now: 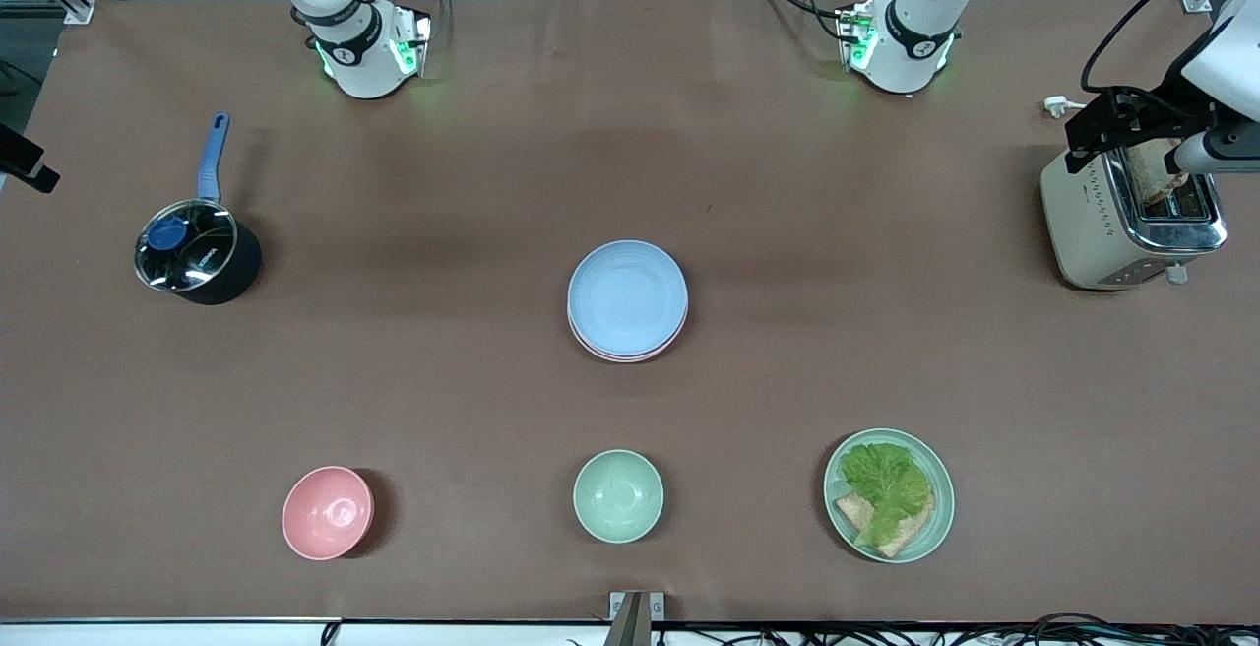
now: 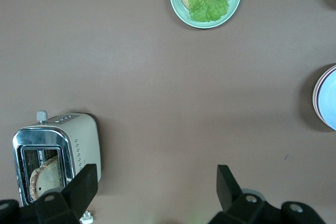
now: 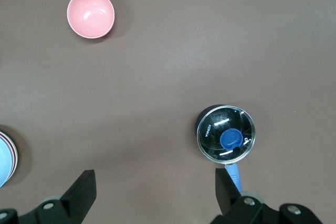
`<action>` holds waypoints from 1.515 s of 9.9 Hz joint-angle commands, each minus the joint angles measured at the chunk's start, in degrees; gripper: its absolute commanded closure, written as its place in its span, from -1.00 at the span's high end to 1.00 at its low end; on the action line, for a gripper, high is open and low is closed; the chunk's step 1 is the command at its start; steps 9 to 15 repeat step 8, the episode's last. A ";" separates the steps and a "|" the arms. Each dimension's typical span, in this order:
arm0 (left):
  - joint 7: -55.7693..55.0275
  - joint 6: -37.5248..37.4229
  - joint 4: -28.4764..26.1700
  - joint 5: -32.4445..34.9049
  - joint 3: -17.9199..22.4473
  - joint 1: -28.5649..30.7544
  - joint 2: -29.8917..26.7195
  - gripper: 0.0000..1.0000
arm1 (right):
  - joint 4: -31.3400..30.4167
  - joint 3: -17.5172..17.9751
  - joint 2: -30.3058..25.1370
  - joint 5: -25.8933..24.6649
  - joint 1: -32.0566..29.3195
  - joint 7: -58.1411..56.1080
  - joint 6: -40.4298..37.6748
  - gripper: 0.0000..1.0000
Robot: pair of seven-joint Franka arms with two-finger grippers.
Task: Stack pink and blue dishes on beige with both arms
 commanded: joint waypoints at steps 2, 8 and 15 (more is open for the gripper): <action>-0.84 -3.47 -0.94 -3.73 0.26 0.75 0.72 1.00 | -0.28 1.09 -0.56 -0.14 -0.79 -0.75 -1.21 1.00; -4.72 -3.56 0.02 -1.57 -0.26 0.68 1.25 1.00 | -0.28 1.09 -0.56 -0.14 -0.52 -0.67 -1.65 1.00; -4.72 -3.56 0.02 -1.57 -0.26 0.68 1.25 1.00 | -0.28 1.09 -0.56 -0.14 -0.52 -0.67 -1.65 1.00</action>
